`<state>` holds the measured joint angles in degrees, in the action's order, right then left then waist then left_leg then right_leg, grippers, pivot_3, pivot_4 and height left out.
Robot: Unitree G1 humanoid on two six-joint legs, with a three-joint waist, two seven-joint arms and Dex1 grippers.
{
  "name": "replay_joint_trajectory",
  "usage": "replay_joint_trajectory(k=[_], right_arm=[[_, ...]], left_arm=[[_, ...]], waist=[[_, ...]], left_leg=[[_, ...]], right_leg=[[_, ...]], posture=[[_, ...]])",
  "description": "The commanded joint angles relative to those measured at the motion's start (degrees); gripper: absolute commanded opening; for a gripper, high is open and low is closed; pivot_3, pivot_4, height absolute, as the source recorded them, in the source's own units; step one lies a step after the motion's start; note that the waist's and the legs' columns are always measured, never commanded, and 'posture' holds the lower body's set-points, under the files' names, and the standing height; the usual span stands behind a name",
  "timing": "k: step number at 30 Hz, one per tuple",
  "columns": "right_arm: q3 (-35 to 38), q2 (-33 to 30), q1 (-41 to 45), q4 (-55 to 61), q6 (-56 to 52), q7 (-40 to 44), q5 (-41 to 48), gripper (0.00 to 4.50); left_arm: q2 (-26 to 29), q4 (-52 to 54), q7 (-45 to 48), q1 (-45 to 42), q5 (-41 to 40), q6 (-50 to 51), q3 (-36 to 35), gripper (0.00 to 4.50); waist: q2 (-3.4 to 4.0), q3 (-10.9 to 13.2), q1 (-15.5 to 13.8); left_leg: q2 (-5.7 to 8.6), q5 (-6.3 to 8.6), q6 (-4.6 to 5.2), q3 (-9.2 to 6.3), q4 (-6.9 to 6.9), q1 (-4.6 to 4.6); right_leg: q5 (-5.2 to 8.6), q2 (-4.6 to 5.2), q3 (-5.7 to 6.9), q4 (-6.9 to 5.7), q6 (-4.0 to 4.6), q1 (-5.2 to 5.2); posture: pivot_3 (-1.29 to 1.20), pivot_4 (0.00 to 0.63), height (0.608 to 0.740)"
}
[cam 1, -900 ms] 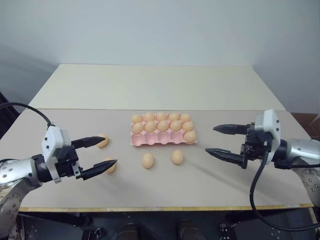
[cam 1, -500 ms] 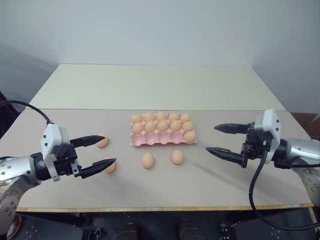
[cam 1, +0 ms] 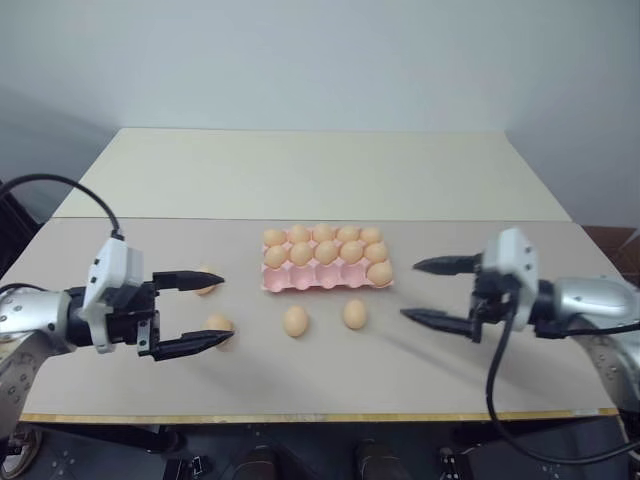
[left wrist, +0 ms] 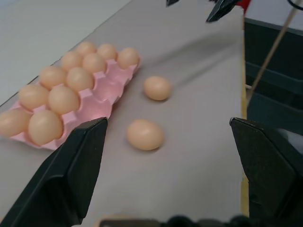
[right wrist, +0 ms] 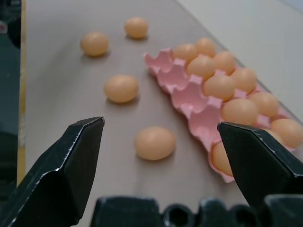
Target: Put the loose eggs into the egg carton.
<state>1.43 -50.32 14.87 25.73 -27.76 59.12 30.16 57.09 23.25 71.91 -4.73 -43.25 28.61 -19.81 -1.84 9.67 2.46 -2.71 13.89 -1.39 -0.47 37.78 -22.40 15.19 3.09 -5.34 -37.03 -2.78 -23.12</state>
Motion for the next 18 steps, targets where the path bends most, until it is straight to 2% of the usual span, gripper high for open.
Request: replay_joint_trajectory(k=[1,6,10,15,18], right_arm=[[-8.39,1.48,2.18,-0.4,6.09,-1.37,-10.33,4.5],[-16.4,8.42,7.36,-7.5,9.83,-4.76,-19.15,4.5],[-19.82,13.07,10.3,-13.07,11.19,-7.44,-24.45,4.5],[-22.22,15.26,11.73,-18.5,13.99,-7.24,-28.58,4.5],[-22.74,15.79,12.2,-20.21,15.13,-6.22,-29.55,3.6]], left_arm=[[0.77,-1.64,3.14,-3.37,1.74,-2.35,3.68,4.48],[-0.89,-4.12,4.06,-7.53,3.86,-4.13,7.97,4.48],[-1.93,-4.62,3.39,-8.7,4.69,-4.37,9.01,4.48],[-1.99,-4.1,3.34,-8.35,5.12,-4.72,8.75,4.48],[-1.84,-3.87,2.77,-8.13,6.03,-5.31,8.73,4.5]], waist=[[0.0,0.0,0.09],[0.0,0.0,0.11],[0.0,0.0,0.03],[0.0,0.0,-0.08],[0.0,0.0,-0.06]], left_leg=[[0.01,0.0,0.0,0.01,0.0,0.02],[0.01,0.0,0.0,0.01,0.02,-0.01],[0.0,0.0,0.0,0.0,0.02,-0.03],[0.01,0.0,0.0,-0.01,0.02,-0.04],[0.0,0.0,0.0,0.0,0.04,-0.02]], right_leg=[[0.0,0.0,0.0,-0.01,0.0,0.0],[0.0,-0.01,-0.01,-0.05,0.01,-0.04],[-0.01,-0.01,0.0,-0.06,0.01,-0.05],[-0.01,0.0,0.02,-0.07,0.01,-0.05],[-0.01,0.0,0.02,-0.09,0.02,-0.03]], posture=[[0.0,0.15,0.74],[0.0,0.15,0.74],[0.0,0.15,0.74],[0.0,0.15,0.74],[0.0,0.15,0.74]])
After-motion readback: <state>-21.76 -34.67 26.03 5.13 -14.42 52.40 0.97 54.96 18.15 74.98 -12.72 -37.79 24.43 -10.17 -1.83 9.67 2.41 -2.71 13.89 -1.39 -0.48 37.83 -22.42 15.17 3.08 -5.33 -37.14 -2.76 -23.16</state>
